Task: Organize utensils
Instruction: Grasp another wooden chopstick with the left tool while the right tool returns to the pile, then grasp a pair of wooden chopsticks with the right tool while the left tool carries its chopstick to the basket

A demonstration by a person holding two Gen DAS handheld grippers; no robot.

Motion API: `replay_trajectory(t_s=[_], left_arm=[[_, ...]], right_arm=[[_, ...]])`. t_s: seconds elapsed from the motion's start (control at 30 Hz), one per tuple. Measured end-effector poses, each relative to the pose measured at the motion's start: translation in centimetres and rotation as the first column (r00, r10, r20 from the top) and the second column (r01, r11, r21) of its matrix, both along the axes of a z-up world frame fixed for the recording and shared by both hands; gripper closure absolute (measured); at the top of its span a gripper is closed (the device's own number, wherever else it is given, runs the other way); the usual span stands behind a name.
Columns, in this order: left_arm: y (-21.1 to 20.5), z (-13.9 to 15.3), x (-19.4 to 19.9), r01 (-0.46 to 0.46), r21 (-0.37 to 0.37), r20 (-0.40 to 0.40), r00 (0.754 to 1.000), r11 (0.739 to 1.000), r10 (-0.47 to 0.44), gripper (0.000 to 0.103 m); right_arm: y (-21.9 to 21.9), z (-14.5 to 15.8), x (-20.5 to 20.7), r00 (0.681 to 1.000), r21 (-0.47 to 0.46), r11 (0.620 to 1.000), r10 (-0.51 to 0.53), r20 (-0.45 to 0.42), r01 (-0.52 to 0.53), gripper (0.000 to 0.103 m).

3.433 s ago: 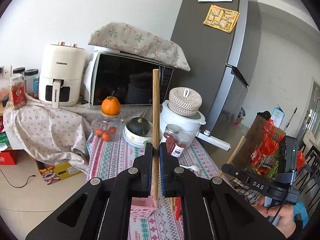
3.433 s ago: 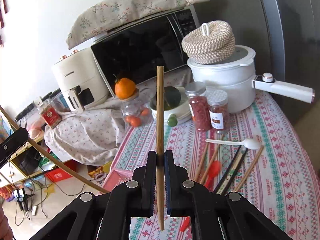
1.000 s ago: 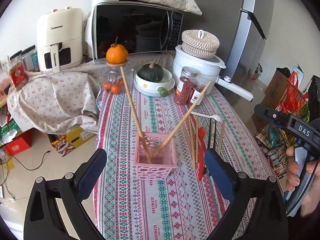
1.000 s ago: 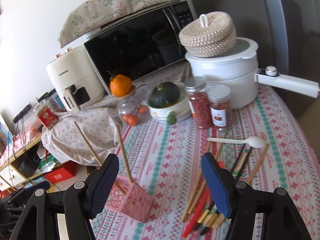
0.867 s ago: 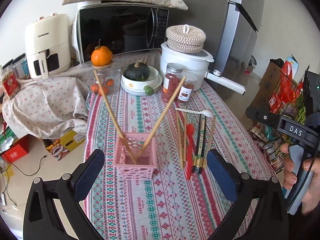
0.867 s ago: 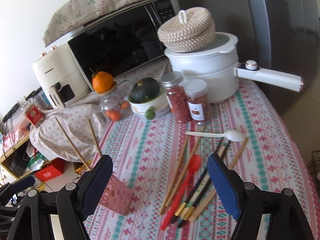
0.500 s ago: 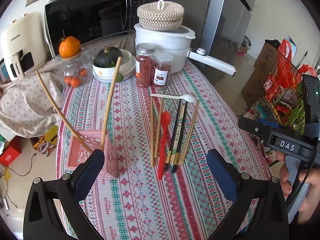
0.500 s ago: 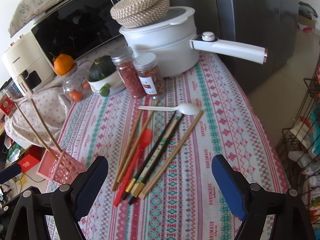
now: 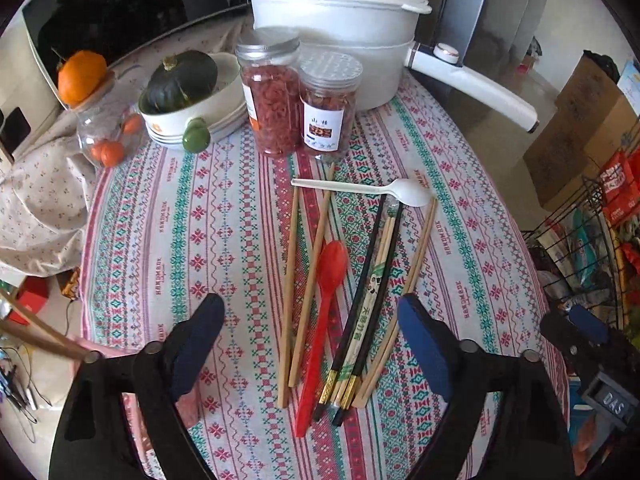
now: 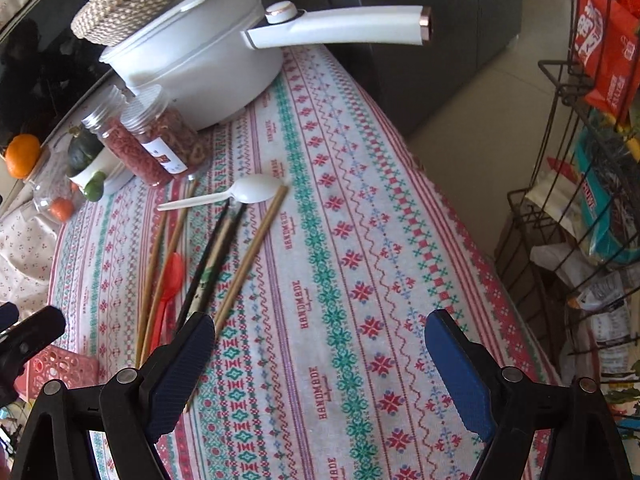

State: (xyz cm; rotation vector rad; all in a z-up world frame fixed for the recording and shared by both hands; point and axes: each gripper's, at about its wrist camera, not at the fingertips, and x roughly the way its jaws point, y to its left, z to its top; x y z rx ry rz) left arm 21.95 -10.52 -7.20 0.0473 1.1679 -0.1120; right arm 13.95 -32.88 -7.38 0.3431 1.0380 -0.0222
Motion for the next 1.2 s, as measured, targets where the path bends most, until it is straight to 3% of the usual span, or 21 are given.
replay_trajectory(t_s=[0.07, 0.17, 0.27, 0.53, 0.73, 0.8, 0.83, 0.93, 1.2], left_arm=[[0.2, -1.9, 1.9, -0.025, -0.026, -0.049, 0.999, 0.999, 0.024, 0.045], [0.6, -4.2, 4.0, -0.055, -0.039, -0.07, 0.996, 0.998, 0.052, 0.062], [0.8, -5.6, 5.7, -0.069, -0.021, -0.071, 0.995, 0.997, 0.067, 0.072], [1.1, -8.7, 8.6, -0.068, -0.027, -0.103, 0.993, 0.997, 0.065, 0.079], [0.2, -9.0, 9.4, -0.026, 0.011, -0.095, 0.995, 1.0, 0.027, 0.08], [0.0, -9.0, 9.3, -0.009, 0.033, -0.087, 0.996, 0.999, 0.012, 0.084], [-0.2, -9.0, 9.2, 0.0, 0.042, -0.088, 0.996, 0.999, 0.004, 0.094], [-0.6, -8.7, 7.8, 0.029, -0.004, -0.094, 0.995, 1.0, -0.029, 0.097], [0.0, -3.7, 0.1, 0.131, -0.075, 0.063, 0.99, 0.989, -0.126, 0.097]], right_arm=[[-0.3, -0.5, 0.3, 1.0, -0.002, 1.0, -0.003, -0.016, 0.003, 0.013], [-0.8, -0.8, 0.7, 1.0, 0.002, 1.0, -0.004, -0.027, 0.004, 0.013], [-1.1, -0.9, 1.1, 1.0, 0.015, 1.0, -0.008, -0.029, 0.009, 0.013], [-0.3, -1.8, 2.2, 0.998, 0.047, 0.999, 0.017, -0.056, -0.014, 0.013], [0.4, -1.9, 2.3, 0.998, 0.031, 0.999, 0.035, -0.058, -0.033, 0.013], [0.6, -1.9, 2.4, 0.997, 0.026, 0.999, 0.044, -0.058, -0.043, 0.013], [0.7, -1.9, 2.3, 0.997, 0.021, 0.999, 0.048, -0.059, -0.047, 0.013], [1.2, -2.0, 2.4, 0.996, 0.014, 0.998, 0.064, -0.066, -0.063, 0.013], [2.0, -1.6, 2.1, 0.996, -0.002, 0.997, 0.074, -0.054, -0.075, 0.013]])
